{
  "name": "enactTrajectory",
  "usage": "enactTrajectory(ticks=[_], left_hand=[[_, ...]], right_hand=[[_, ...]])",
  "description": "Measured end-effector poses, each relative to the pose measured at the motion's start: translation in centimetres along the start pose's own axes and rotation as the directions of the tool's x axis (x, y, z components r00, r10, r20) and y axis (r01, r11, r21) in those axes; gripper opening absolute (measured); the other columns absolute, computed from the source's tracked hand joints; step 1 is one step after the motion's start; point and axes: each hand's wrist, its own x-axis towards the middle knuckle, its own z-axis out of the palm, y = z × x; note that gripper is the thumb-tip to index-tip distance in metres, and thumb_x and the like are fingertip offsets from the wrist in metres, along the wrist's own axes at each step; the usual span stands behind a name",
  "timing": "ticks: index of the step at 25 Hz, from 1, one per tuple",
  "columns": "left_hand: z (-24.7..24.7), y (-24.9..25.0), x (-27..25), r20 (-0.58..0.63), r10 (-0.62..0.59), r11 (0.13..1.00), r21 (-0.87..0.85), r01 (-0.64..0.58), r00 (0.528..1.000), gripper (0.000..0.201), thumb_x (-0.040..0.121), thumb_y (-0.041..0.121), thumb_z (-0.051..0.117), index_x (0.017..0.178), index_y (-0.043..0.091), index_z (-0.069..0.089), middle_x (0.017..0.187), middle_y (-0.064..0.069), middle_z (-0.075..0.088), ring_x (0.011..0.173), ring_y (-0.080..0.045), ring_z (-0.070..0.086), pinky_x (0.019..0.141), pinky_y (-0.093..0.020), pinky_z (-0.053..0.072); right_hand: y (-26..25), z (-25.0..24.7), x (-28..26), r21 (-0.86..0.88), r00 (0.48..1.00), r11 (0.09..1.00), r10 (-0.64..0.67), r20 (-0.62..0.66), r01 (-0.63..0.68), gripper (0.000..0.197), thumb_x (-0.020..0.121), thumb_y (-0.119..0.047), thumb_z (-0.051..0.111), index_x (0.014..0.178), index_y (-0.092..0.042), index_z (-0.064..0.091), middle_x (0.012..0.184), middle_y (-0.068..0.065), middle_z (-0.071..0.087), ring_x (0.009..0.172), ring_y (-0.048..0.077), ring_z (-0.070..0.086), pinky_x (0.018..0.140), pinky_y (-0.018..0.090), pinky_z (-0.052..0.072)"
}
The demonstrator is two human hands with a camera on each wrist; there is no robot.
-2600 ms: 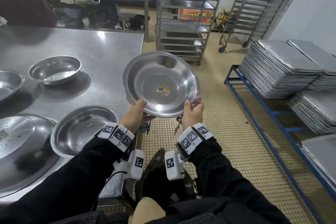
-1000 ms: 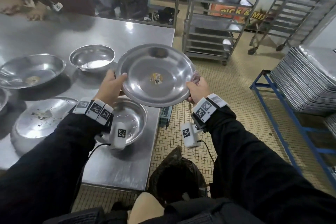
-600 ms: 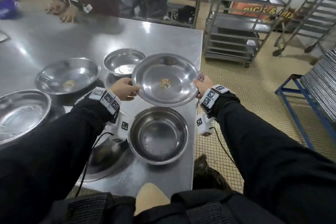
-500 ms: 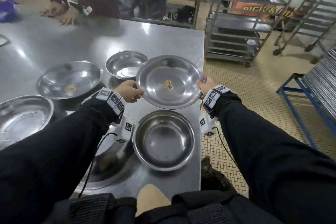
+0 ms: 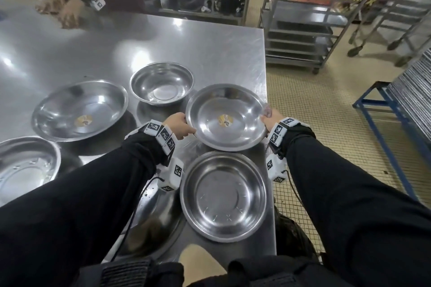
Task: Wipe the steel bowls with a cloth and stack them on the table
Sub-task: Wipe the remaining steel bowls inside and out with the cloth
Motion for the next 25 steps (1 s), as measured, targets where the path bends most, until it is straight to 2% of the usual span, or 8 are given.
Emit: enactTrajectory(ticks=[9, 11, 13, 14, 16, 19, 22, 25], left_hand=[[0.3, -0.7, 0.2, -0.104, -0.032, 0.997, 0.073, 0.039, 0.994, 0.021, 0.089, 0.014, 0.064, 0.107, 0.003, 0.065, 0.093, -0.009, 0.065, 0.074, -0.023, 0.057, 0.072, -0.031, 0.048], [0.3, -1.0, 0.0, -0.142, -0.042, 0.996, 0.077, 0.053, 0.989, 0.031, 0.088, 0.017, 0.064, 0.117, 0.006, 0.062, 0.106, -0.008, 0.067, 0.092, -0.030, 0.064, 0.080, -0.034, 0.051], [0.3, -1.0, -0.4, -0.197, -0.072, 0.995, 0.057, 0.084, 0.978, 0.044, 0.086, 0.019, 0.066, 0.127, 0.011, 0.055, 0.118, -0.008, 0.064, 0.107, -0.030, 0.062, 0.090, -0.037, 0.052], [0.3, -0.9, -0.8, -0.223, -0.084, 0.995, 0.040, 0.096, 0.971, 0.050, 0.084, 0.019, 0.068, 0.131, 0.013, 0.052, 0.122, -0.008, 0.062, 0.109, -0.029, 0.060, 0.092, -0.038, 0.051], [0.2, -0.6, -1.8, -0.246, -0.068, 0.995, 0.049, 0.083, 0.967, 0.057, 0.083, 0.017, 0.070, 0.135, 0.014, 0.049, 0.125, -0.010, 0.058, 0.108, -0.028, 0.059, 0.090, -0.040, 0.053], [-0.4, 0.5, -4.6, -0.209, -0.019, 0.987, 0.152, 0.052, 0.978, 0.060, 0.085, 0.020, 0.067, 0.140, 0.014, 0.043, 0.129, -0.009, 0.055, 0.100, -0.022, 0.056, 0.083, -0.037, 0.054], [-2.1, 0.6, -8.0, -0.225, 0.047, 0.960, 0.280, 0.019, 0.973, 0.061, 0.088, 0.028, 0.063, 0.143, 0.015, 0.040, 0.134, -0.010, 0.052, 0.114, -0.026, 0.054, 0.097, -0.039, 0.046], [-3.5, -1.8, -12.3, -0.333, 0.023, 0.951, 0.299, 0.083, 0.943, 0.062, 0.090, 0.034, 0.056, 0.146, 0.018, 0.036, 0.143, -0.018, 0.039, 0.126, -0.033, 0.046, 0.107, -0.044, 0.038]], right_hand=[[1.1, 1.1, -0.4, -0.057, 0.995, 0.998, -0.025, 0.092, 0.030, 0.016, 0.098, -0.025, 0.042, 0.087, -0.014, 0.043, 0.073, 0.008, 0.048, 0.053, 0.014, 0.044, 0.049, 0.024, 0.036], [1.1, 1.1, -0.7, -0.036, 0.998, 0.999, -0.030, 0.063, 0.033, 0.015, 0.098, -0.023, 0.041, 0.084, -0.019, 0.039, 0.067, 0.000, 0.041, 0.054, 0.012, 0.040, 0.053, 0.023, 0.036], [1.4, 0.8, -0.8, -0.011, 1.000, 0.999, -0.030, 0.010, 0.030, 0.010, 0.097, -0.021, 0.040, 0.087, -0.018, 0.040, 0.068, -0.001, 0.039, 0.059, 0.015, 0.041, 0.064, 0.031, 0.043], [1.4, 0.3, -1.2, -0.018, 1.000, 1.000, -0.007, -0.019, 0.007, 0.010, 0.097, -0.023, 0.039, 0.090, -0.017, 0.041, 0.069, 0.001, 0.041, 0.061, 0.017, 0.043, 0.067, 0.035, 0.044], [1.1, -0.9, -2.3, 0.011, 0.998, 1.000, 0.029, -0.055, -0.029, 0.018, 0.099, -0.029, 0.036, 0.099, -0.014, 0.044, 0.072, 0.002, 0.046, 0.061, 0.017, 0.046, 0.064, 0.032, 0.043], [-0.1, -1.8, -4.9, 0.126, 0.990, 0.988, -0.069, -0.124, 0.085, 0.028, 0.099, -0.037, 0.038, 0.103, -0.013, 0.050, 0.086, 0.005, 0.055, 0.067, 0.017, 0.052, 0.066, 0.032, 0.046], [-2.1, -1.3, -8.5, 0.120, 0.967, 0.965, -0.216, -0.133, 0.232, 0.041, 0.097, -0.050, 0.036, 0.106, -0.014, 0.054, 0.092, 0.004, 0.060, 0.080, 0.020, 0.060, 0.076, 0.038, 0.052], [-4.2, 0.9, -12.2, 0.204, 0.940, 0.917, -0.339, -0.048, 0.341, 0.031, 0.098, -0.041, 0.040, 0.112, -0.016, 0.052, 0.094, 0.001, 0.061, 0.079, 0.015, 0.059, 0.070, 0.030, 0.050]])
